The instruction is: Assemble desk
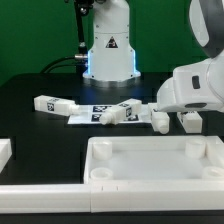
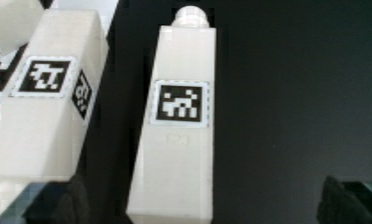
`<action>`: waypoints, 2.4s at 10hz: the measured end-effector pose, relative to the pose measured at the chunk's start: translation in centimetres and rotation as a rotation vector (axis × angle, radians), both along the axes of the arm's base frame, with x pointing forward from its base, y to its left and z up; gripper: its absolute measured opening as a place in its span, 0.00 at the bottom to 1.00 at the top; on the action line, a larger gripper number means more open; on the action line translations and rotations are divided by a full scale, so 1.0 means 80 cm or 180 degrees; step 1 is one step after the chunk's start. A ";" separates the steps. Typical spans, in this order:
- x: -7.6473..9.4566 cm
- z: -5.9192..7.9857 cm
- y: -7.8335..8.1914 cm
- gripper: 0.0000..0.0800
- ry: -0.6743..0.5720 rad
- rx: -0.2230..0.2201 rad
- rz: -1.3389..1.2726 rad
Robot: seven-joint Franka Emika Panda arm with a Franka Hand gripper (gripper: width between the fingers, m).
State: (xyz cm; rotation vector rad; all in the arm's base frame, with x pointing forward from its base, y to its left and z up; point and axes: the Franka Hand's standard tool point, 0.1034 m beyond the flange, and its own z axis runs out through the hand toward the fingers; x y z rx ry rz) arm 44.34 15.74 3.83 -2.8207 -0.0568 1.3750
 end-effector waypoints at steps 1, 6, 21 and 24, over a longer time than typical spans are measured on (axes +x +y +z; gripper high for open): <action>0.000 0.000 0.001 0.81 -0.0009 0.0002 0.0002; -0.032 -0.026 0.001 0.81 0.0105 -0.0152 -0.0079; 0.036 0.073 -0.016 0.36 -0.0354 0.0184 0.0002; 0.047 0.075 -0.009 0.36 -0.1013 0.0211 -0.0002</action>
Offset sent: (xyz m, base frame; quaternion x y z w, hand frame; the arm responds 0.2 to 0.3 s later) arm -0.0321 -0.0032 -0.0332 -0.0521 0.0016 0.0632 0.9966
